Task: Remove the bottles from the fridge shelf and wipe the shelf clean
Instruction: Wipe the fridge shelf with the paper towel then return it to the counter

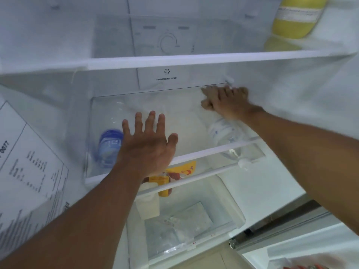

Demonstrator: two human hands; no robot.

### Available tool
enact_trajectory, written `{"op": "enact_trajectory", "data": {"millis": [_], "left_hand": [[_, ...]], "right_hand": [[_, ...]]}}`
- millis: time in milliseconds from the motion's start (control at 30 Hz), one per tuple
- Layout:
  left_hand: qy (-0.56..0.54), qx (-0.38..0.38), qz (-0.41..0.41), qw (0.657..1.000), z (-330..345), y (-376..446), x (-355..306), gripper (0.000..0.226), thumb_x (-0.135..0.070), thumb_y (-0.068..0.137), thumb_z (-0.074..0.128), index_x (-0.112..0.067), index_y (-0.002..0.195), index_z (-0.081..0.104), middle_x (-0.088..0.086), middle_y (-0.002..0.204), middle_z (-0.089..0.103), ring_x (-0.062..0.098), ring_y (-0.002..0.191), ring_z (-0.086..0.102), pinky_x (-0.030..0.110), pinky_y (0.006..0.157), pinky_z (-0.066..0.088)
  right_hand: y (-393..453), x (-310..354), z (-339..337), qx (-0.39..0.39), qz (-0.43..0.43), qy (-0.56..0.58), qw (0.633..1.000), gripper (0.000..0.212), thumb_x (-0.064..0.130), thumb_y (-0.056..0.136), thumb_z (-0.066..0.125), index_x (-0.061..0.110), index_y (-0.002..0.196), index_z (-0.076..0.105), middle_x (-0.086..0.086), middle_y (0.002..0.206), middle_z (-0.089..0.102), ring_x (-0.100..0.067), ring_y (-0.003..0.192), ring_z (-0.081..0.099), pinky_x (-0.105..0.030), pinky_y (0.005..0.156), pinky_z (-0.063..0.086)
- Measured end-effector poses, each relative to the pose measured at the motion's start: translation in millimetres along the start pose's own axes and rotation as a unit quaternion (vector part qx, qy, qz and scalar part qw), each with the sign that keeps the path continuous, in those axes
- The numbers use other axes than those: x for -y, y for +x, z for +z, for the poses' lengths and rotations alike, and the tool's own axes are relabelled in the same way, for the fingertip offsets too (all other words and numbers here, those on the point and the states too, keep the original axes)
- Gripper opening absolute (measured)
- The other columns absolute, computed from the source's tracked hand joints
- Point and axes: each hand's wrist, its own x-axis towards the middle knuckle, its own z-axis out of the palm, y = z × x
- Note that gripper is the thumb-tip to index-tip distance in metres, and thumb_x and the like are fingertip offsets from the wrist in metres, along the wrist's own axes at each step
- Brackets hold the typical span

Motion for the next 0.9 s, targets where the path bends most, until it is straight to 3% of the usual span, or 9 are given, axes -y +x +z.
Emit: {"op": "enact_trajectory", "data": {"millis": [67, 167, 300, 367, 467, 600, 733, 833, 900], "left_hand": [[0.001, -0.005, -0.004, 1.0, 1, 0, -1, 0.092, -0.059, 0.084, -0.012, -0.017, 0.164, 0.004, 0.011, 0.174, 0.002, 0.042, 0.158, 0.002, 0.065, 0.124, 0.004], [-0.041, -0.007, -0.012, 0.999, -1, -1, 0, 0.086, -0.053, 0.089, -0.002, -0.012, 0.163, 0.009, 0.011, 0.173, 0.004, 0.039, 0.159, 0.003, 0.063, 0.124, 0.002], [-0.103, -0.042, -0.099, 0.989, -8, -1, 0, 0.08, -0.041, 0.09, 0.008, 0.003, 0.15, 0.037, 0.031, 0.16, 0.029, 0.049, 0.15, 0.023, 0.062, 0.122, 0.017], [-0.066, -0.035, -0.111, 0.991, -13, -1, 7, 0.079, -0.044, 0.088, 0.009, -0.004, 0.145, 0.045, 0.029, 0.155, 0.038, 0.048, 0.145, 0.031, 0.058, 0.118, 0.025], [-0.073, -0.009, -0.085, 0.994, -18, -4, 28, 0.067, -0.059, 0.097, 0.017, -0.029, 0.155, 0.034, 0.009, 0.167, 0.028, 0.033, 0.153, 0.024, 0.052, 0.124, 0.018], [-0.075, 0.014, -0.131, 0.988, -12, -10, 35, 0.059, -0.058, 0.102, 0.008, -0.048, 0.161, 0.004, -0.009, 0.174, -0.002, 0.04, 0.158, -0.008, 0.06, 0.124, -0.01], [-0.079, 0.001, -0.142, 0.987, -10, -8, 36, 0.061, -0.042, 0.106, 0.013, -0.029, 0.165, 0.003, -0.006, 0.174, -0.001, 0.041, 0.158, -0.005, 0.06, 0.125, -0.002], [-0.07, 0.005, -0.144, 0.987, -8, -8, 35, 0.064, -0.042, 0.106, 0.013, -0.022, 0.165, 0.002, -0.005, 0.174, -0.002, 0.041, 0.158, -0.005, 0.06, 0.125, -0.001], [-0.063, 0.016, -0.141, 0.988, -8, -7, 34, 0.064, -0.045, 0.105, 0.011, -0.023, 0.165, 0.0, -0.002, 0.174, -0.005, 0.041, 0.158, -0.007, 0.06, 0.125, -0.002]], "right_hand": [[31, 26, 1, 0.005, -0.029, -0.005, 1.0, 0.087, 0.065, 0.094, -0.002, 0.012, 0.147, 0.042, -0.024, 0.139, 0.054, -0.049, 0.118, 0.058, -0.069, 0.095, 0.042], [14, 82, -19, -0.001, -0.097, 0.02, 0.995, 0.084, 0.064, 0.084, -0.006, 0.028, 0.153, 0.024, -0.009, 0.155, 0.042, -0.036, 0.134, 0.047, -0.061, 0.103, 0.033], [-65, 83, -21, -0.049, -0.218, 0.083, 0.971, 0.06, 0.033, 0.103, 0.02, 0.009, 0.158, 0.022, -0.018, 0.158, 0.036, -0.041, 0.144, 0.034, -0.059, 0.116, 0.026], [-77, 55, -13, -0.062, -0.2, 0.097, 0.973, 0.055, 0.027, 0.105, 0.023, 0.009, 0.157, 0.027, -0.017, 0.16, 0.035, -0.039, 0.146, 0.032, -0.056, 0.119, 0.022], [-28, 36, -7, -0.001, -0.113, 0.05, 0.992, 0.069, 0.046, 0.098, 0.002, 0.02, 0.158, 0.021, -0.016, 0.159, 0.035, -0.042, 0.143, 0.034, -0.061, 0.115, 0.023], [23, 73, -17, 0.069, -0.031, 0.046, 0.996, 0.087, 0.059, 0.075, -0.007, 0.03, 0.151, 0.019, -0.016, 0.158, 0.033, -0.044, 0.142, 0.034, -0.067, 0.11, 0.022], [-46, 117, -27, 0.034, -0.125, 0.041, 0.991, 0.082, 0.046, 0.086, -0.005, 0.016, 0.159, 0.016, -0.016, 0.167, 0.018, -0.041, 0.151, 0.018, -0.06, 0.118, 0.012], [-121, 91, -11, -0.042, -0.213, 0.03, 0.976, 0.067, 0.033, 0.097, 0.012, 0.002, 0.153, 0.032, -0.022, 0.16, 0.033, -0.039, 0.149, 0.027, -0.061, 0.116, 0.024], [-113, 47, 5, -0.057, -0.193, -0.011, 0.98, 0.054, 0.025, 0.1, 0.025, -0.003, 0.145, 0.038, -0.03, 0.149, 0.044, -0.049, 0.139, 0.039, -0.067, 0.107, 0.035]]}}
